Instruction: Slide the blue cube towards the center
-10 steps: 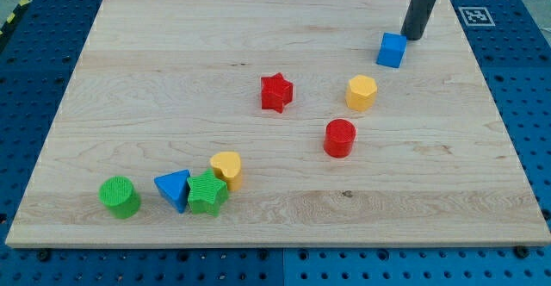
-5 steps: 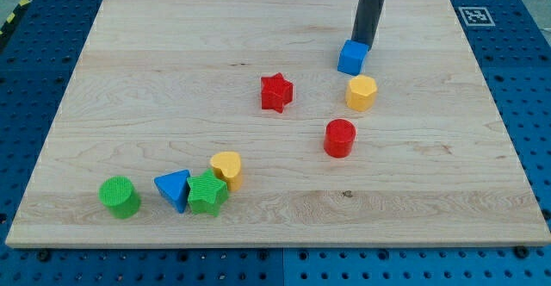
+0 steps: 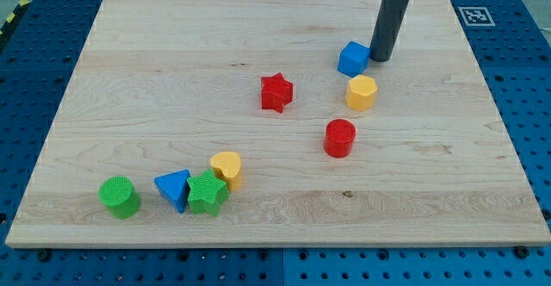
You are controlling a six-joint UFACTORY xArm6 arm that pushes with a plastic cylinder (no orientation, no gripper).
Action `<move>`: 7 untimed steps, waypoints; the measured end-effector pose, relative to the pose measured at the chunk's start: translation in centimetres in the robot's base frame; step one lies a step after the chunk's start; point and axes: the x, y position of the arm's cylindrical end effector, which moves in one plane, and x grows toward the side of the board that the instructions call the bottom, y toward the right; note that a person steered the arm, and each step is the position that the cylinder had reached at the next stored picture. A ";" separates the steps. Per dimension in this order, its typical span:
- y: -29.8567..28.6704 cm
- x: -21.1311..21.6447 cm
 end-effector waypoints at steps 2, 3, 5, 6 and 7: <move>-1.9 1.3; -4.2 1.4; -6.3 1.3; -6.3 -0.4; -10.1 -4.1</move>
